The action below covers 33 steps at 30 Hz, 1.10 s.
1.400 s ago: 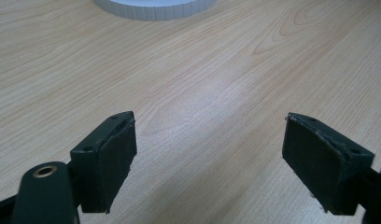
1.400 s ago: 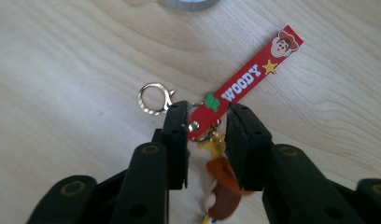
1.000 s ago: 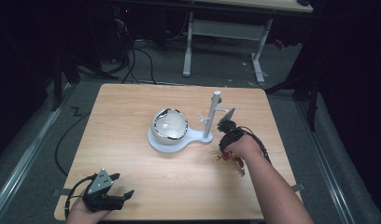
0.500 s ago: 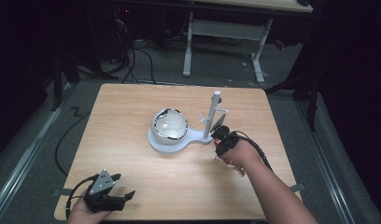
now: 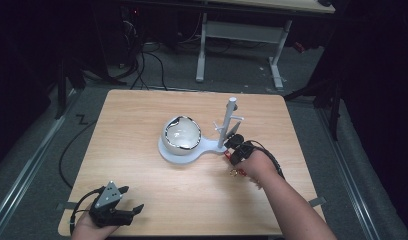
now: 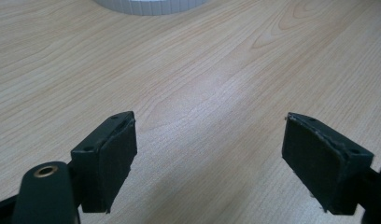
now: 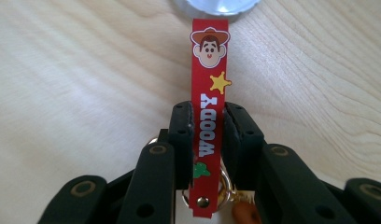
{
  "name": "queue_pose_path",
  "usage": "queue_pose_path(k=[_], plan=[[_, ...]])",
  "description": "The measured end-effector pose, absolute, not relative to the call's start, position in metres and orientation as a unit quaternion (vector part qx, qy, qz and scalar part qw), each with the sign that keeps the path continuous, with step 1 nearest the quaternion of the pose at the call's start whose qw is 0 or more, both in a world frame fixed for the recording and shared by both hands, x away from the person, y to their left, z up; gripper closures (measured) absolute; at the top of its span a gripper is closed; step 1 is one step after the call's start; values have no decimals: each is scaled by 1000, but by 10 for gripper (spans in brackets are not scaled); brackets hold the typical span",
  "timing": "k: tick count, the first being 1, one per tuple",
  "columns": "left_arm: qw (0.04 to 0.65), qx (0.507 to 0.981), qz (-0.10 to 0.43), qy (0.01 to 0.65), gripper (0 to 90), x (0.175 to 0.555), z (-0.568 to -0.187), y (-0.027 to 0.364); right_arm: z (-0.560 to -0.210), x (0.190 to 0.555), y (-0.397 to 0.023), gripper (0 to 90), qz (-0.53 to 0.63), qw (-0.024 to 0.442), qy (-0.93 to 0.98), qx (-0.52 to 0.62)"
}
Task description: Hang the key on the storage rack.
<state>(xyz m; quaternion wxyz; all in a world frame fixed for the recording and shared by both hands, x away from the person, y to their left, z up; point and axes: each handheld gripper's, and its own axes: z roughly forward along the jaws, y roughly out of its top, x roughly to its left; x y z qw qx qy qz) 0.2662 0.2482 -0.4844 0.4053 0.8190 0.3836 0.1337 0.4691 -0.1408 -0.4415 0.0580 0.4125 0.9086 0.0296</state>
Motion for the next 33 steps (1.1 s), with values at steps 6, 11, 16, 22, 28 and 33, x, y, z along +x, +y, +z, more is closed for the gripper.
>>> queue_pose_path(k=[6,11,16,22,28,33], plan=[[404,822,134,378,187,265,-484,245,-411,429,-162,742,70,79,908,405],[402,824,133,376,187,265,-484,244,-408,389,-196,746,80,71,902,418],[398,826,130,378,187,267,-486,243,-416,358,-237,724,64,60,895,437],[392,830,127,376,187,270,-488,238,-415,363,-226,694,69,59,900,426],[393,831,125,374,187,270,-488,238,-412,399,-172,664,45,63,918,388],[398,828,127,373,189,268,-485,242,-421,436,-139,637,16,63,927,371]])
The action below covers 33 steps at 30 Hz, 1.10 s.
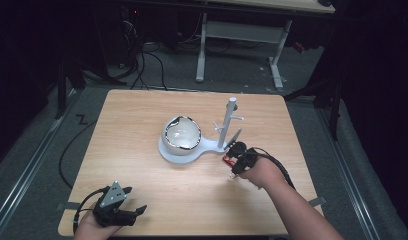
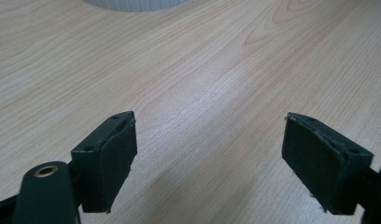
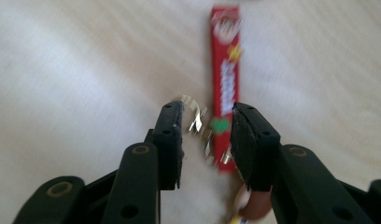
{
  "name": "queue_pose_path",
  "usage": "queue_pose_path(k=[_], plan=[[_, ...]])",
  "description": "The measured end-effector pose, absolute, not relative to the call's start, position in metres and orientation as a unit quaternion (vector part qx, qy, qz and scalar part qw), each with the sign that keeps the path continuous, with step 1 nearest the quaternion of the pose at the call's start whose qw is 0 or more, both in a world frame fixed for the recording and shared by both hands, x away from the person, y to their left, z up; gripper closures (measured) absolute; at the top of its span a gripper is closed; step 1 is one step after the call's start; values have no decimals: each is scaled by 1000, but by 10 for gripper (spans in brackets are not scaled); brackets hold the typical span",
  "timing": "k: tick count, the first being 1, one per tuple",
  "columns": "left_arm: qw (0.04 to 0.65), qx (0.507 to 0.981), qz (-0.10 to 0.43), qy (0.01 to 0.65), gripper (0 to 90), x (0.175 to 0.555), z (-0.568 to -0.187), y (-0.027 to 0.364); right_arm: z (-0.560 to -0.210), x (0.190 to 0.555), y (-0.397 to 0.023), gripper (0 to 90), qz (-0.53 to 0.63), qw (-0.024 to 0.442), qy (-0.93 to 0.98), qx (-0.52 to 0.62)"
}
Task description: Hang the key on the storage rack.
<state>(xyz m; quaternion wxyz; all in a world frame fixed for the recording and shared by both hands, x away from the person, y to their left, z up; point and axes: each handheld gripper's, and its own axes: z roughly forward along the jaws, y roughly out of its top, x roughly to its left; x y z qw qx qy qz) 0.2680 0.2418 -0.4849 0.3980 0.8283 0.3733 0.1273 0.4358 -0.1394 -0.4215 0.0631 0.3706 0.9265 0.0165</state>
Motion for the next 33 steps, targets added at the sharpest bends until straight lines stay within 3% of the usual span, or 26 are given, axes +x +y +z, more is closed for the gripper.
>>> queue_pose_path(k=[9,11,12,14,22,33], plan=[[404,822,130,380,192,265,-484,248,-453,471,-126,606,-11,60,926,373],[403,822,131,380,193,264,-484,248,-457,470,-125,668,-10,59,927,371],[403,822,131,381,193,265,-484,248,-457,466,-124,745,-10,57,931,361],[403,822,130,381,193,265,-484,247,-457,465,-124,747,-11,59,933,355],[398,826,129,377,193,265,-485,243,-427,440,-135,745,22,74,934,350],[395,829,127,376,193,266,-486,242,-402,403,-188,745,59,83,917,385]])
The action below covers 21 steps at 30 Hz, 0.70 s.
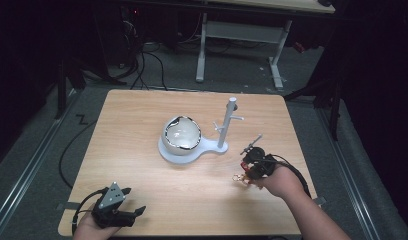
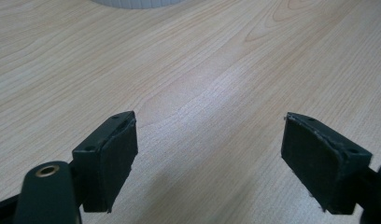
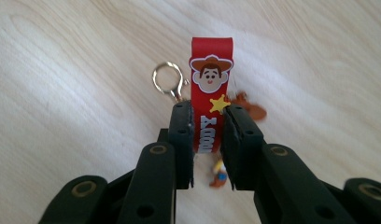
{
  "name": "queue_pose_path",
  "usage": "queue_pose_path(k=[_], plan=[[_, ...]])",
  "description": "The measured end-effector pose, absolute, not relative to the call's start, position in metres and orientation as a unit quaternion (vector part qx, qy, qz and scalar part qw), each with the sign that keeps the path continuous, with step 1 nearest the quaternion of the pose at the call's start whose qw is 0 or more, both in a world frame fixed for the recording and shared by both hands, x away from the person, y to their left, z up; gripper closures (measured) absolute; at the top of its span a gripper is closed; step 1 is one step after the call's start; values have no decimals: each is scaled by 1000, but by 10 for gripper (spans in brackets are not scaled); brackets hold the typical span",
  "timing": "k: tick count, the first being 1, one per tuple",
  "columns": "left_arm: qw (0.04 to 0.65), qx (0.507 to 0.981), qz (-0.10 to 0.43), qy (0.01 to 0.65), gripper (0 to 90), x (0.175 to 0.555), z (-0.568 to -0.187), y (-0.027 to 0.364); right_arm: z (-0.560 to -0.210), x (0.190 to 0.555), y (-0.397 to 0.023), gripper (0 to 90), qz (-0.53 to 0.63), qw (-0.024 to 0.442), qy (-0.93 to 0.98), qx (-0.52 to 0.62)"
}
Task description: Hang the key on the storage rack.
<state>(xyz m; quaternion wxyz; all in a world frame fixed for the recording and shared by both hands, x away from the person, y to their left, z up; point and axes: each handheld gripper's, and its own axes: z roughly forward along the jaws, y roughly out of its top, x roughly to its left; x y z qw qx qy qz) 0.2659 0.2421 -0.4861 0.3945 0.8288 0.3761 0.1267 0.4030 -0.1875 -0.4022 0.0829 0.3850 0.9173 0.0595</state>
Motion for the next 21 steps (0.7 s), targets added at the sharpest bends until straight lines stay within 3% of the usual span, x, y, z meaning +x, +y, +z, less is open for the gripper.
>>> queue_pose_path(k=[8,16,21], plan=[[391,832,124,375,193,267,-488,239,-413,375,-231,742,81,78,900,421],[387,834,121,373,193,269,-490,236,-424,356,-271,588,60,58,887,455],[386,836,119,371,193,271,-490,235,-415,353,-276,578,58,65,884,459]])
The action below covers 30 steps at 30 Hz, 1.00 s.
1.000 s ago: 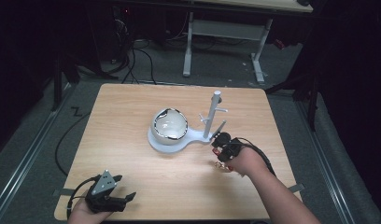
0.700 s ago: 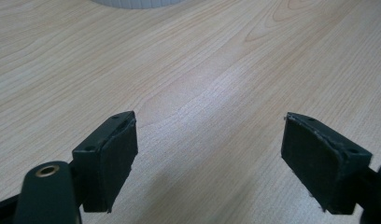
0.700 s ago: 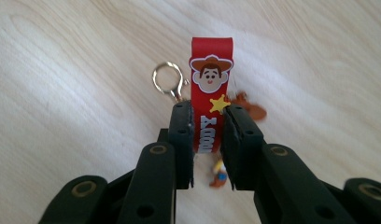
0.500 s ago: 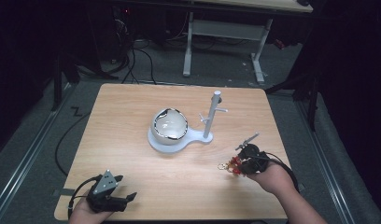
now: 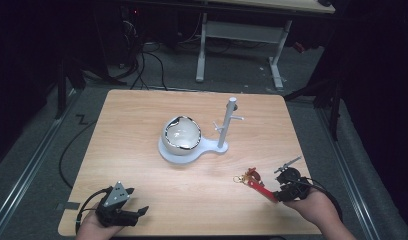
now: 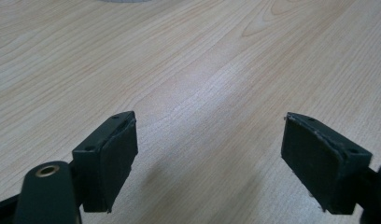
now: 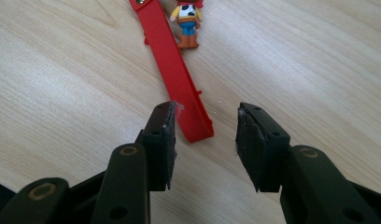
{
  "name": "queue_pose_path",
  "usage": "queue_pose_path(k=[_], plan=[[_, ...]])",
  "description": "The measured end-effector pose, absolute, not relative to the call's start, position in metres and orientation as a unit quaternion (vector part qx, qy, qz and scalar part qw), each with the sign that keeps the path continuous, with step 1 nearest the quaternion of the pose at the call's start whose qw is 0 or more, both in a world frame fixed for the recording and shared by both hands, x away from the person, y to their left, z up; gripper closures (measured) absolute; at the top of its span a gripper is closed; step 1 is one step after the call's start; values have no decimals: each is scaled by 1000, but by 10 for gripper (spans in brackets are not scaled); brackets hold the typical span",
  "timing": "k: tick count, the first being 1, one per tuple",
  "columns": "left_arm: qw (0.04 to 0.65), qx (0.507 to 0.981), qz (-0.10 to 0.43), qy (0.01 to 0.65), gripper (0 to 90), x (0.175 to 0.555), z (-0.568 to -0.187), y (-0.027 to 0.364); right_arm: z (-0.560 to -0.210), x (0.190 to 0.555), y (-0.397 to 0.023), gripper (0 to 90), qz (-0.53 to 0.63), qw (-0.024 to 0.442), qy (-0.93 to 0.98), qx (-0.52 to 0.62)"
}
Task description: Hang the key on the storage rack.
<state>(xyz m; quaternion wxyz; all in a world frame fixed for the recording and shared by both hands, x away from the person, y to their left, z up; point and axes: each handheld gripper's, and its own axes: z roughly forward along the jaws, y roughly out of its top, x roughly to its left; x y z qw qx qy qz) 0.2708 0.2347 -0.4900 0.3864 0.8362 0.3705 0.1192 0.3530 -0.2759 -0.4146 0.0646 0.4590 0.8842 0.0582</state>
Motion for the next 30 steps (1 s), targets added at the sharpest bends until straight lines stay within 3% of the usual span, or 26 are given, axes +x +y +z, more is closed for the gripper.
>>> queue_pose_path(k=[9,18,25,30], plan=[[388,836,119,370,192,270,-489,236,-427,366,-247,611,51,63,897,434],[391,833,120,373,193,269,-488,239,-442,354,-214,639,41,8,921,388],[387,836,121,368,193,268,-488,236,-442,374,-197,601,41,43,913,403],[389,834,120,371,193,269,-488,239,-449,391,-195,628,34,34,894,446]])
